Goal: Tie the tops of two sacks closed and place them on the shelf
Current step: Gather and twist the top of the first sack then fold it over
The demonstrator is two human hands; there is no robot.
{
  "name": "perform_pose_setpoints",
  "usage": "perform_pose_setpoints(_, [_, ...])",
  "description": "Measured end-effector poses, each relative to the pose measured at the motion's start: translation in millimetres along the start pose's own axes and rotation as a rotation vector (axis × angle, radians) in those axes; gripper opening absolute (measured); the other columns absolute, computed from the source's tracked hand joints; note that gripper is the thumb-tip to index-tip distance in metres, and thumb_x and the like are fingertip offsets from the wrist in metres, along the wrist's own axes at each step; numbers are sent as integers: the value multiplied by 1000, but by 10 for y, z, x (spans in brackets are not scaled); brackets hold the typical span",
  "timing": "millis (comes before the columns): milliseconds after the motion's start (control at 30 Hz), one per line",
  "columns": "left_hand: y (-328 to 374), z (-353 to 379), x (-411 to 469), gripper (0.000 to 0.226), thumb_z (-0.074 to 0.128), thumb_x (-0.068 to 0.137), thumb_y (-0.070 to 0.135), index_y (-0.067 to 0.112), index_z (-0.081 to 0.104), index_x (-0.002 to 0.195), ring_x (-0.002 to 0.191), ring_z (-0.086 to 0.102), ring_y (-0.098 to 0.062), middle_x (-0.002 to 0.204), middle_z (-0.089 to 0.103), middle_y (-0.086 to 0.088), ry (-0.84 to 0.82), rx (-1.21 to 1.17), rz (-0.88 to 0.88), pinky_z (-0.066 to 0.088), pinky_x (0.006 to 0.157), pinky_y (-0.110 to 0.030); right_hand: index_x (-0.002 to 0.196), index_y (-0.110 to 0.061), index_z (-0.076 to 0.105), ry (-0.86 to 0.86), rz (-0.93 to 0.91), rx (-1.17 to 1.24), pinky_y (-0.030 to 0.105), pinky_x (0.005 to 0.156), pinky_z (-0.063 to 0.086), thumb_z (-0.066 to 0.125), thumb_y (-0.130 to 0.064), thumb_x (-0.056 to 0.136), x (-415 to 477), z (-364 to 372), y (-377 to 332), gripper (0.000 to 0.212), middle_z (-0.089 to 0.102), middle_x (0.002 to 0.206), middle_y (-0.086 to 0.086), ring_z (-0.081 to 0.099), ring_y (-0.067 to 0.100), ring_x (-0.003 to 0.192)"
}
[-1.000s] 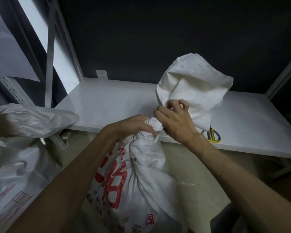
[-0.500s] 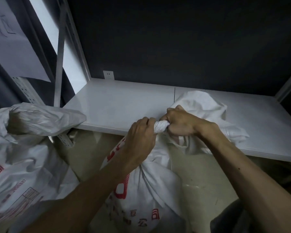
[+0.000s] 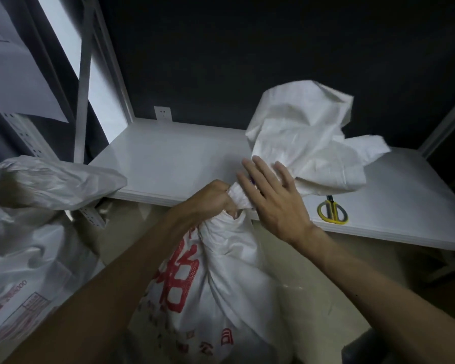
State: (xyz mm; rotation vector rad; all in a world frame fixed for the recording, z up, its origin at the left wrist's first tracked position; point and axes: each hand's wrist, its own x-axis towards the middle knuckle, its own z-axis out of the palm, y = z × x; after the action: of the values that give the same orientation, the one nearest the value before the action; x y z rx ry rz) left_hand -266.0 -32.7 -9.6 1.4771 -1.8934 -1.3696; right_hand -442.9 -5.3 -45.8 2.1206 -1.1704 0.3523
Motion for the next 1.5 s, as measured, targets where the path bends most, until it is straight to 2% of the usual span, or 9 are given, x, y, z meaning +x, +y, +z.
perform_pose_setpoints(167, [112, 67, -36, 37, 71, 58, -4, 22, 48, 44, 49, 44, -4, 51, 48, 13, -172, 82, 23, 33, 46, -16, 107, -3, 67, 246, -42, 107, 51, 114, 27, 43, 4, 90, 52, 82, 131, 31, 69, 108, 13, 58, 33, 123])
perform_pose_setpoints(300, [161, 37, -72, 36, 71, 70, -7, 20, 51, 57, 57, 45, -2, 62, 49, 11, -148, 184, 34, 33, 50, -16, 71, -7, 62, 287, -3, 139, 40, 92, 41, 57, 5, 76, 188, 70, 125, 14, 56, 63, 7, 57, 27, 63])
perform_pose_setpoints(567, [-40, 271, -199, 36, 70, 85, 22, 11, 49, 112, 86, 63, -32, 95, 62, -8, 563, 693, 268, 41, 68, -33, 72, -20, 52, -510, 98, 444, 31, 67, 37, 65, -19, 70, 565, -293, 184, 13, 56, 67, 0, 49, 24, 64])
perform_pose_setpoints(700, [-173, 383, -105, 44, 88, 57, 8, 3, 63, 93, 47, 59, -28, 64, 61, -9, 620, 928, 503, 36, 41, -26, 70, -25, 61, -895, 249, 791, 26, 62, 50, 59, -7, 70, 623, -434, 333, 18, 68, 72, -3, 65, 18, 73])
perform_pose_setpoints(833, [-143, 332, -68, 23, 70, 81, 13, 9, 58, 100, 76, 62, -34, 83, 63, -11, 399, 690, 334, 43, 63, -33, 82, -25, 64, -987, 246, 810, 27, 65, 51, 63, -8, 70, 601, -409, 328, 20, 70, 82, -1, 65, 19, 79])
perform_pose_setpoints(1067, [-23, 69, 20, 34, 69, 73, 0, 17, 43, 59, 59, 41, -13, 61, 44, 5, 57, 22, 72, 30, 58, -29, 110, -9, 58, -58, 84, 76, 45, 109, 26, 56, -8, 82, 326, -285, 79, 28, 62, 108, 10, 55, 32, 118])
perform_pose_setpoints(1267, [18, 40, -60, 19, 70, 65, 5, 15, 55, 68, 67, 49, -14, 70, 52, 1, -91, -92, 28, 36, 67, -30, 132, 3, 50, 71, 94, -47, 46, 115, 23, 21, -2, 99, -58, -76, -111, 45, 57, 135, 17, 46, 31, 135])
perform_pose_setpoints(1400, [124, 83, -82, 29, 75, 71, 4, 18, 50, 64, 62, 43, -11, 66, 48, 5, -162, 62, 103, 33, 61, -26, 120, -1, 50, 238, 95, 95, 47, 111, 30, 62, -3, 81, 34, 28, 4, 41, 67, 114, 13, 54, 29, 127])
perform_pose_setpoints(1500, [215, 47, -135, 39, 79, 70, 1, 20, 45, 64, 53, 36, -3, 62, 42, 10, -187, 172, 168, 30, 52, -18, 91, -4, 59, 354, 29, 178, 45, 99, 38, 64, 0, 72, 214, -12, 88, 20, 63, 78, 9, 65, 29, 82])
